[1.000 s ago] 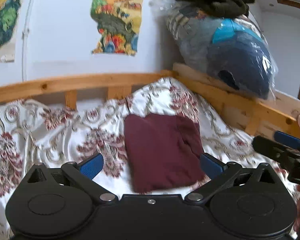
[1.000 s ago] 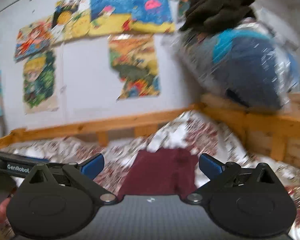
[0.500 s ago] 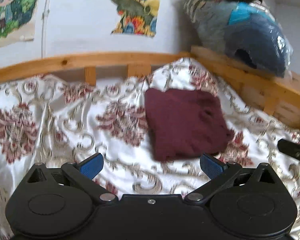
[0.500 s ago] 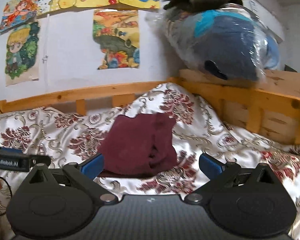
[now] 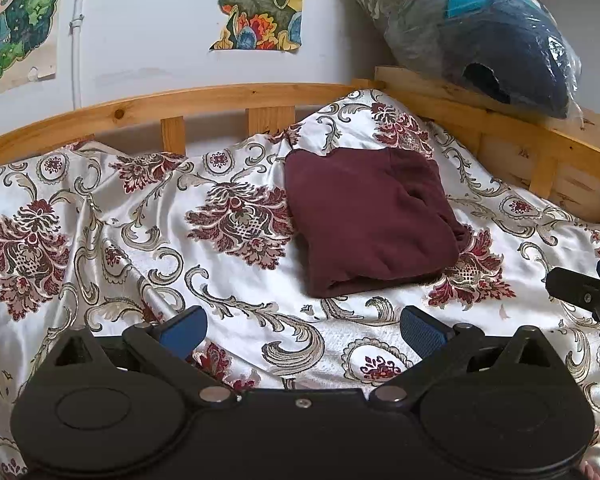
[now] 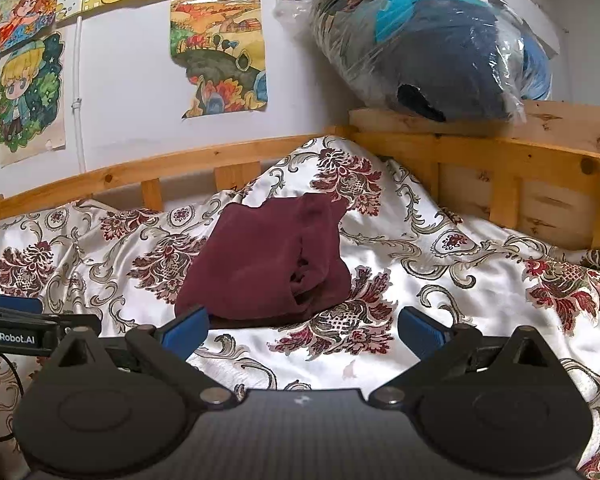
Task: Fold small clothes
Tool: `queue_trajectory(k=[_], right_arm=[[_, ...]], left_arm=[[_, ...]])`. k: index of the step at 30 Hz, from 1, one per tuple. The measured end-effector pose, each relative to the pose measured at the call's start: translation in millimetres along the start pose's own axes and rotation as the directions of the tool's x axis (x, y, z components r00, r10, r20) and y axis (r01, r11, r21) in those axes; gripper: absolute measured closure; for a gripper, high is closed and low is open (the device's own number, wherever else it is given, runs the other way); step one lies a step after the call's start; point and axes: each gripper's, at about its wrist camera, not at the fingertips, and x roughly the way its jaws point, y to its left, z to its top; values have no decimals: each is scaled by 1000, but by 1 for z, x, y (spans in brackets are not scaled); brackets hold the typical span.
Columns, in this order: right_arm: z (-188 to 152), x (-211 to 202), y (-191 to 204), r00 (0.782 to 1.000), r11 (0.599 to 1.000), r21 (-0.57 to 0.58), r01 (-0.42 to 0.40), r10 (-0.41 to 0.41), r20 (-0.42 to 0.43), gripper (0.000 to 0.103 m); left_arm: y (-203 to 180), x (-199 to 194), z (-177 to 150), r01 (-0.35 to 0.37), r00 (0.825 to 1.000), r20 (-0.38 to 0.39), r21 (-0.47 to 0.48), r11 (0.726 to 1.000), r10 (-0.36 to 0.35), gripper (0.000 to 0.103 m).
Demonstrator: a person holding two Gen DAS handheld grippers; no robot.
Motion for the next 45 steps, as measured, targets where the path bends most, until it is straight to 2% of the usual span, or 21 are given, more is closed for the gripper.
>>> queue_trajectory(k=[45], right_arm=[[-1, 3, 2, 1000, 1000, -6, 1, -1, -10, 0]], left_arm=[[5, 5, -1, -29, 999, -32, -25, 999, 28, 1]])
